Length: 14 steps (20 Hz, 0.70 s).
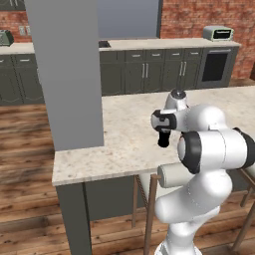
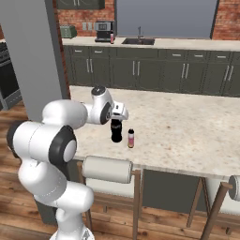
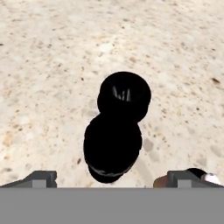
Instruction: Place the large bottle from the dining counter next to the other large bottle outside the sink, and place the small bottle from the dining counter next to the other small bottle inside the sink.
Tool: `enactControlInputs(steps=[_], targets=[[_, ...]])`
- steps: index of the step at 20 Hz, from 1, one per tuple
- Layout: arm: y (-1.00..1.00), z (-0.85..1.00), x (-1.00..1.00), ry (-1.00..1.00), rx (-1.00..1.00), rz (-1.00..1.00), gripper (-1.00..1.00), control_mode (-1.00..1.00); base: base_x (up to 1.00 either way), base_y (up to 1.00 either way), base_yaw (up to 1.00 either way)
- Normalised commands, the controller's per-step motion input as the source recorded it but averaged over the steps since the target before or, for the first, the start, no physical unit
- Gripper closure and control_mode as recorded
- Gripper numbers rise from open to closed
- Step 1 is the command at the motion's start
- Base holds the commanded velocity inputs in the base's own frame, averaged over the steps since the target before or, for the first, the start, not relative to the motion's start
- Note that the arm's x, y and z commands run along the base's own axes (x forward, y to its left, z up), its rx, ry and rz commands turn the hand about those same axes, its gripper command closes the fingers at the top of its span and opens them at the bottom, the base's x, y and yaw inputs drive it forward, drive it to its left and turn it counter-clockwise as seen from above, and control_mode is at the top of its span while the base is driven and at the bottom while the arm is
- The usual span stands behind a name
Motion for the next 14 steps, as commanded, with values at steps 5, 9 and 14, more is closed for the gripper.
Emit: enactControlInputs(steps=[5,9,14], targets=[[-0.04,-0.12,0.20,0.00,0.00,0.00,-1.00,-1.00,0.00,0.00,0.00],[-0.03,-0.05,0.21,0.00,0.00,0.00,-1.00,-1.00,0.00,0.00,0.00],[-0.02,0.00,0.16,0.00,0.00,0.00,-1.00,-1.00,0.00,0.00,0.00]])
